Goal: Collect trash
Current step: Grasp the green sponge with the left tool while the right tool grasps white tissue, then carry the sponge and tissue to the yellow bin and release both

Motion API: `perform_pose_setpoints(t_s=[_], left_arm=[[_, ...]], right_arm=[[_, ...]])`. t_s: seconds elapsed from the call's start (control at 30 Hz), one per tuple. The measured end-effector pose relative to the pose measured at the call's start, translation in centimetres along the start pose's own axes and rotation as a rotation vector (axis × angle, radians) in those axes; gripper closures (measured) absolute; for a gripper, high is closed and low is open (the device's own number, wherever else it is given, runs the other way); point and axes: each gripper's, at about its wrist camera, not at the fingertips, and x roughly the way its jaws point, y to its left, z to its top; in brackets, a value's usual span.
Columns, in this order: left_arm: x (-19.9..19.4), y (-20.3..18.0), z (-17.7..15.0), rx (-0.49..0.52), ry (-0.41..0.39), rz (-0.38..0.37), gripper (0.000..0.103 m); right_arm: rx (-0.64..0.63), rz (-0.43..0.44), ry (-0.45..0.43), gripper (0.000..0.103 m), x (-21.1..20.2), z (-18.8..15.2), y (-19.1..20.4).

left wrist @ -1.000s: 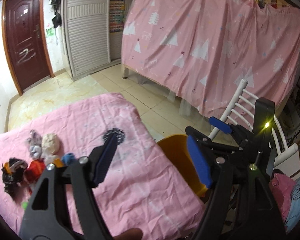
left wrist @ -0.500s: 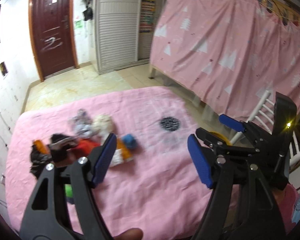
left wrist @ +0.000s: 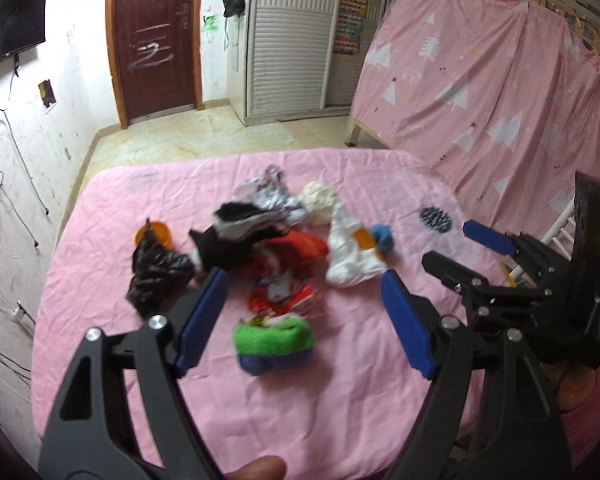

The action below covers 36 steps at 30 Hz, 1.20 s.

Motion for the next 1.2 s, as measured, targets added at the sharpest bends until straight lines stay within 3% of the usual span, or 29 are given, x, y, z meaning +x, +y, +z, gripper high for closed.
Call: perform_pose_setpoints(t_s=[0.33,0.43,0.57,0.7,0.97,1.13,1.2], left_arm=[[3.1,1.1,-2.5,0.045,0.068,0.02,0.029],[4.0,1.6,-2.8,0.042,0.098,-0.006,0.052],[4.8,2.5,-3.2,0.019,0.113,-0.045,0.068],[4.8,2.7,-3.3,0.022,0.107,-0.072,0.076],[4.6,3.5,-3.5,0.001,0.098,-0.103,0.08],[3.7,3.6,-3.4,0.001,0.077,-0.111,0.08],[3.1,3.6,-3.3,0.002,0.064,-0.109,0.08]], right_arm=[[-0.069,0.071,0.03,0.031,1.8,0.7,3.5],[-0.084,0.092,0.04,0.031,2.5,1.0,4.2],[-0.097,0.116,0.06,0.032,3.6,1.3,5.5],[-0.125,0.126,0.099,0.043,5.0,1.3,6.6],[-0.127,0.05,0.165,0.082,6.8,0.9,6.1],[-0.141,0.038,0.156,0.1,6.8,1.0,5.9],[-0.135,0.047,0.142,0.101,6.4,1.0,5.9]])
